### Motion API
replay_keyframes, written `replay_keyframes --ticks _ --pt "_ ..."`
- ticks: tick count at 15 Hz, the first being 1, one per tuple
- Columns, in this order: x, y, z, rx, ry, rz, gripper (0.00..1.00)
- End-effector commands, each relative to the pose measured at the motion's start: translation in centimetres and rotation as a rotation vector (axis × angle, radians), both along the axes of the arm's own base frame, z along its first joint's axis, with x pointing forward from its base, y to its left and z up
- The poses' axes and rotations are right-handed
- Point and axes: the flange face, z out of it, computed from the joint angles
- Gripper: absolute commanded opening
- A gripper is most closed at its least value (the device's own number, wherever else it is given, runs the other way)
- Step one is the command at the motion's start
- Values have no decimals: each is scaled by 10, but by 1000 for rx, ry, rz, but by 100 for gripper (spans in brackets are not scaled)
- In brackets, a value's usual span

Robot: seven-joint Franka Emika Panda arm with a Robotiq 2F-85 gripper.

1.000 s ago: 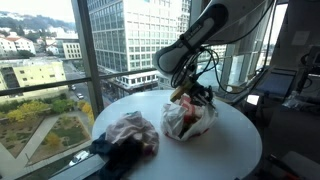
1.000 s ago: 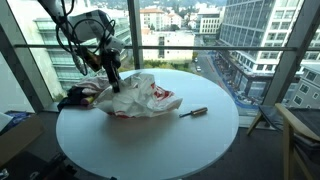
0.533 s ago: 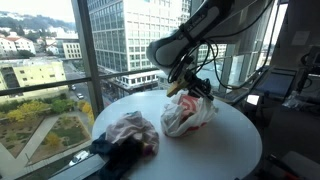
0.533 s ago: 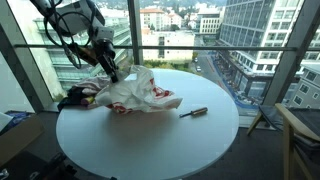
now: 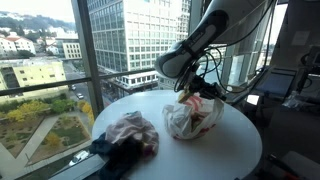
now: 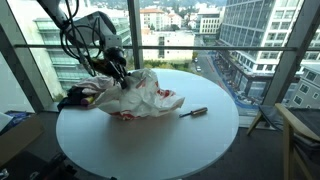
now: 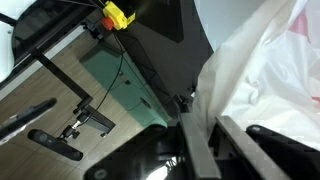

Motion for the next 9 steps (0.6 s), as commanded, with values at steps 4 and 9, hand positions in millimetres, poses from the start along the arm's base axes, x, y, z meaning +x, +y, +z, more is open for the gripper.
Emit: replay_keyframes --ticks 4,9 --pt "-13 19 10 53 0 84 74" --pt "-32 59 22 221 -21 254 100"
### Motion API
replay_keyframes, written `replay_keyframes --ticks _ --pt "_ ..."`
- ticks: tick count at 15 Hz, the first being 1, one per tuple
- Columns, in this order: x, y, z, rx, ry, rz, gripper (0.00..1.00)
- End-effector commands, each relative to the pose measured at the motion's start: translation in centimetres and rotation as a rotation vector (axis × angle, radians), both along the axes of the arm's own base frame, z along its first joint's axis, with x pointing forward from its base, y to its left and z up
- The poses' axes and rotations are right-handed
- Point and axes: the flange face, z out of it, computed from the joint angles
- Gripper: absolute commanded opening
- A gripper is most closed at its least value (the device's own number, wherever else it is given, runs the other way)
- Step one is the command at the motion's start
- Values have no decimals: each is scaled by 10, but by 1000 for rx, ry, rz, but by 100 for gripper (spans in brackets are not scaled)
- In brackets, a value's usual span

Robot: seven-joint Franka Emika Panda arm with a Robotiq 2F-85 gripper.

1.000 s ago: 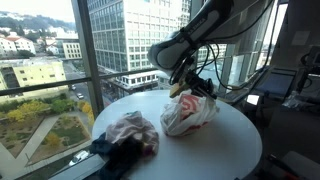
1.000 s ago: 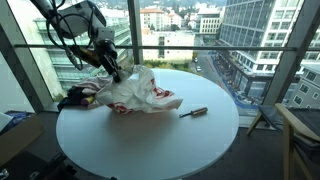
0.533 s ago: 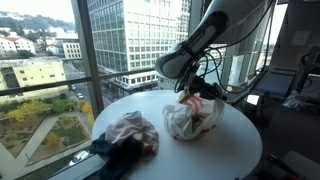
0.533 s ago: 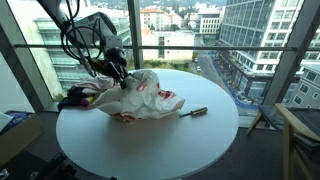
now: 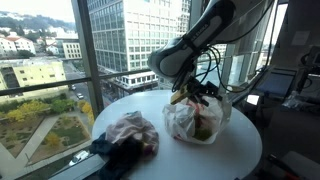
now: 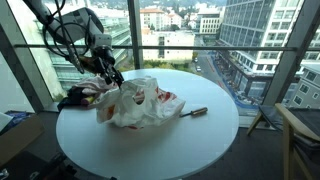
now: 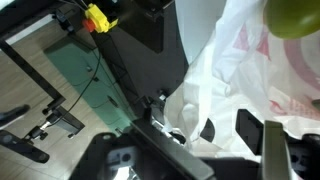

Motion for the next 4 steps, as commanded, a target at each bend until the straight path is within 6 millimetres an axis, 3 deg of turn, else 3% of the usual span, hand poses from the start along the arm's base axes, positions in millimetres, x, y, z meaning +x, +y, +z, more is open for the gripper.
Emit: replay_keyframes --ticks 1,4 --pt "-16 12 15 108 -11 116 100" --pt "-15 11 12 163 -10 168 100"
